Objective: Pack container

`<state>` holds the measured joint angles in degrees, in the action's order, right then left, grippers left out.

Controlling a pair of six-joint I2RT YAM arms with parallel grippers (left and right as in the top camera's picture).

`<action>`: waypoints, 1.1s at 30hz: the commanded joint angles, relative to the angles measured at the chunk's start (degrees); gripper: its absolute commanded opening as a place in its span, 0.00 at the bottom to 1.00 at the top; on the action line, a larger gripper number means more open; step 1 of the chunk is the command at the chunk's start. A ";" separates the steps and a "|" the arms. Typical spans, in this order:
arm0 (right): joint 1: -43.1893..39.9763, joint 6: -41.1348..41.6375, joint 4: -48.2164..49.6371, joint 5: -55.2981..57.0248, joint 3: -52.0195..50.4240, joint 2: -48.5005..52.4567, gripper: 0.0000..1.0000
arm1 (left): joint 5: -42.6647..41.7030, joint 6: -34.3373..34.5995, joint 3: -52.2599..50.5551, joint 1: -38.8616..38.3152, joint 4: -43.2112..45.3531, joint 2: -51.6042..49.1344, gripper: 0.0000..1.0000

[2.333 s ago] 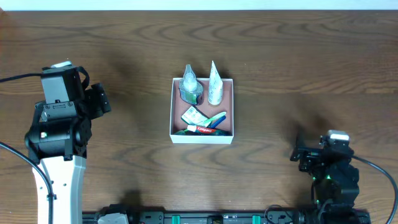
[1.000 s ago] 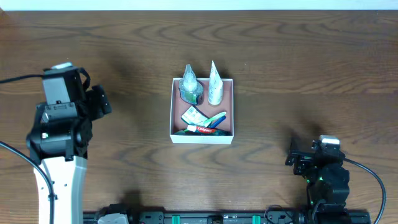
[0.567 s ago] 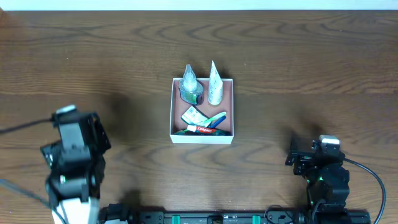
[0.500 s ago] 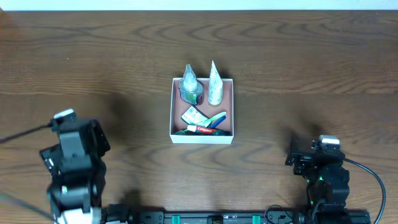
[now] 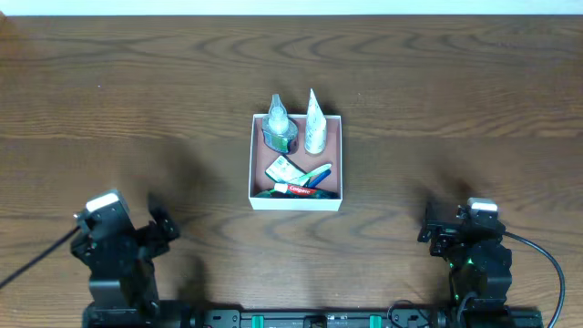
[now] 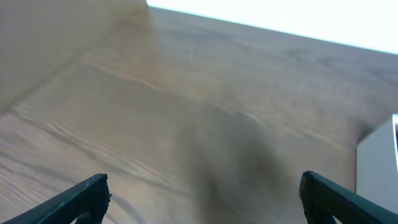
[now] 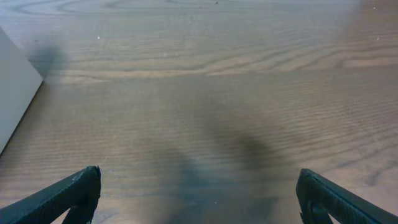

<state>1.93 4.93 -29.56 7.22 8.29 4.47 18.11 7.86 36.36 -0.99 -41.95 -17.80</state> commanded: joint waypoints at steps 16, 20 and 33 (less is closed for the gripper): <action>-0.48 -0.72 0.00 -0.17 -0.15 -0.35 0.99 | -4.63 10.27 -16.06 -1.49 -4.04 8.04 0.98; -0.48 -0.72 0.00 -0.17 -0.15 -0.35 0.99 | -4.66 11.02 -19.96 -2.62 -3.80 8.04 0.98; -0.48 -0.74 0.00 -0.20 -0.15 -0.35 0.99 | -4.63 11.34 -25.81 -3.21 -3.65 14.43 0.98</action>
<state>1.93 4.93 -29.56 7.25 8.29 4.47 13.58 18.26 11.97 -3.92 -44.91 -5.76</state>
